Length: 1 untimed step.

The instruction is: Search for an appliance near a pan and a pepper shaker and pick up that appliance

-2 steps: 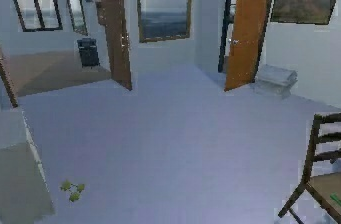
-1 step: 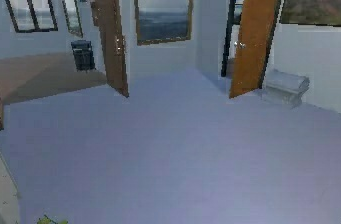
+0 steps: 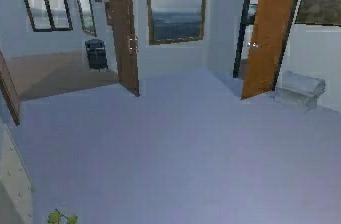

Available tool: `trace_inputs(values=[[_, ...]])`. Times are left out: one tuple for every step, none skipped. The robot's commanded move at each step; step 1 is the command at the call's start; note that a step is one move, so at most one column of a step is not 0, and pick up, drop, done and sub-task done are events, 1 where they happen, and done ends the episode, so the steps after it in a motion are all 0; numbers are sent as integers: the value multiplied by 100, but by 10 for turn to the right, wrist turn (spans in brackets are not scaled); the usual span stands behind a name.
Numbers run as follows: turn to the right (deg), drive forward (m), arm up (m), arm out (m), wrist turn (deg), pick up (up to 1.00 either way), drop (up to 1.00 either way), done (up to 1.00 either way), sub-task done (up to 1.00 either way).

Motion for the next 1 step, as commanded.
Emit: trace_inputs(values=[[0, 70, 0, 0, 0, 0, 0, 0, 0]])
